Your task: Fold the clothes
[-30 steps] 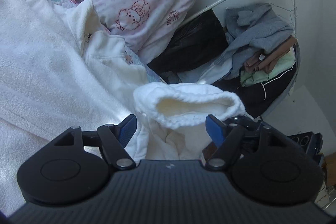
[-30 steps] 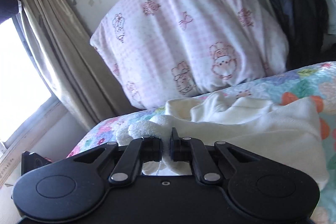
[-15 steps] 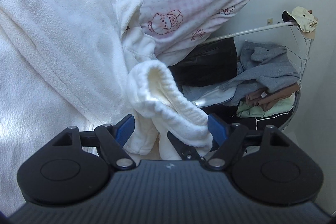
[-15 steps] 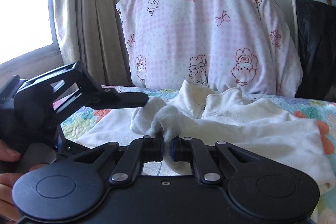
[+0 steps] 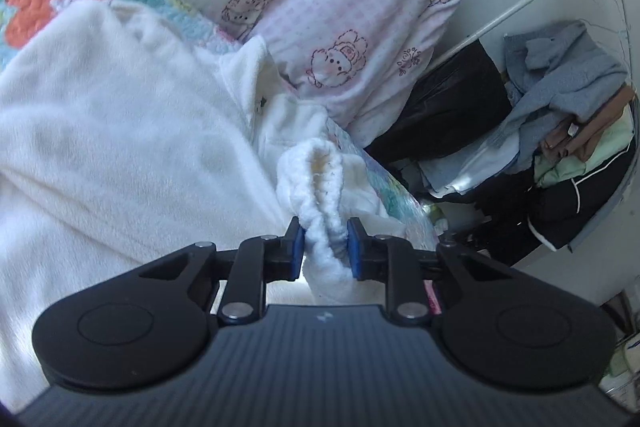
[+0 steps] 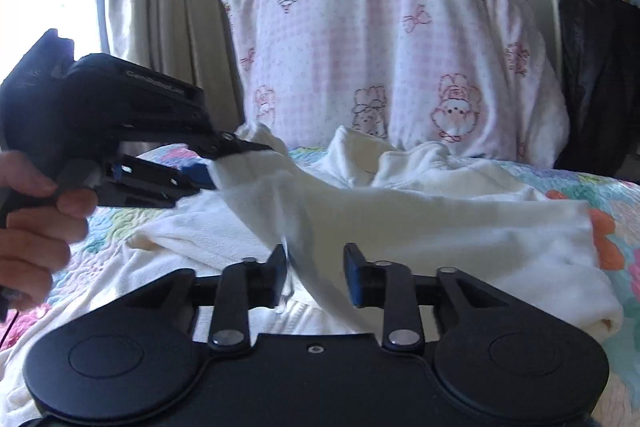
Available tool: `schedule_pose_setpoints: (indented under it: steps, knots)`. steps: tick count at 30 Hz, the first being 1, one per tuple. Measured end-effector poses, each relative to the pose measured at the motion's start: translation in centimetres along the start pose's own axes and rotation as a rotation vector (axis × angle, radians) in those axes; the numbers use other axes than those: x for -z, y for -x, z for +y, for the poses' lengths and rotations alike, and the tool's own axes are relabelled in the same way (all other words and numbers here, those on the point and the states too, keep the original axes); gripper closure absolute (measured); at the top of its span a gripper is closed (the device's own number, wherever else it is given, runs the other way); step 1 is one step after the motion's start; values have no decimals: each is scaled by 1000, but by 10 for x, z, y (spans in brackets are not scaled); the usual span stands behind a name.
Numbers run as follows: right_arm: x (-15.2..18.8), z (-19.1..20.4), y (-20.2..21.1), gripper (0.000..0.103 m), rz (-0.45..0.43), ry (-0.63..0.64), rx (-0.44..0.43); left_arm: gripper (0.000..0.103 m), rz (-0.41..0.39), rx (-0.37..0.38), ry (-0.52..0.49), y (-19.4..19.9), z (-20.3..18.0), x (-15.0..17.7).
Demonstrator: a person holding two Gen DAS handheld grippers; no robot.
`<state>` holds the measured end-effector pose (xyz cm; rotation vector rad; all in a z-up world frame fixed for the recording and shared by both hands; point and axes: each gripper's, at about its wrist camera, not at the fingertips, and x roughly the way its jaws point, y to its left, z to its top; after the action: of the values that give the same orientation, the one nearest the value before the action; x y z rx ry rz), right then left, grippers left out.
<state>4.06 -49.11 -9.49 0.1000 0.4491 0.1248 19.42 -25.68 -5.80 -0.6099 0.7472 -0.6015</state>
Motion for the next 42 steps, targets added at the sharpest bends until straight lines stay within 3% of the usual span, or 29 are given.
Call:
schedule_pose_setpoints:
  steps: [1,3,5,7,8,11,14,15,17,19,20,21,23,26,28,31,33,34,35,37,40,42]
  knots:
    - [3,-10,5,42,-10,-16,56,82,-33,-5,-30,6,-3,-10]
    - [7,-30,8,42,8,-24,219,82,-110,-18,-75,20,-5,-26]
    - [12,-51,6,41,45,-26,397,82,-173,-83,-110,23,-2,-30]
    - [17,-72,-5,41,134,-30,497,82,-126,-154,-158,8,3,-24]
    - [19,-80,-13,41,187,-32,481,82,-92,-190,-183,0,5,-21]
    - [28,-93,-37,41,278,20,425,82,-74,-185,-151,-5,16,-21]
    - [26,-98,-50,45,229,83,479,82,-78,-171,-149,-3,19,-30]
    - [20,-104,-46,51,182,38,485,82,-84,-173,-173,-1,16,-35]
    - [12,-120,-33,79,95,-95,483,82,-113,-162,-209,7,14,-42]
    - [15,-139,-17,76,49,-240,510,87,-107,-192,-215,7,21,-46]
    - [21,-145,-19,77,79,-245,528,102,-78,-245,-217,0,27,-46]
    - [28,-149,-24,78,130,-228,541,103,-24,-324,-238,-12,35,-44]
    - [37,-150,-26,78,177,-216,519,103,57,-394,-237,-26,55,-37]
    - [35,-144,-14,77,165,-223,434,103,105,-330,-109,-26,83,-26]
    - [30,-132,-6,73,175,-155,419,102,131,-271,-28,-26,95,-18]
    - [23,-117,0,62,165,-19,428,93,165,-171,58,-32,93,-7]
    - [20,-113,-3,55,186,42,427,72,175,-112,107,-36,89,0]
    - [19,-112,-6,54,199,62,430,53,172,-111,111,-39,85,3]
    - [19,-113,-9,54,212,66,435,42,173,-119,110,-42,82,5]
    - [20,-117,-13,54,223,39,432,41,188,-155,103,-54,75,9]
    - [27,-123,-16,54,217,-23,428,29,195,-126,111,-70,73,14]
    - [32,-126,-20,54,210,-61,423,27,202,-121,67,-80,69,18]
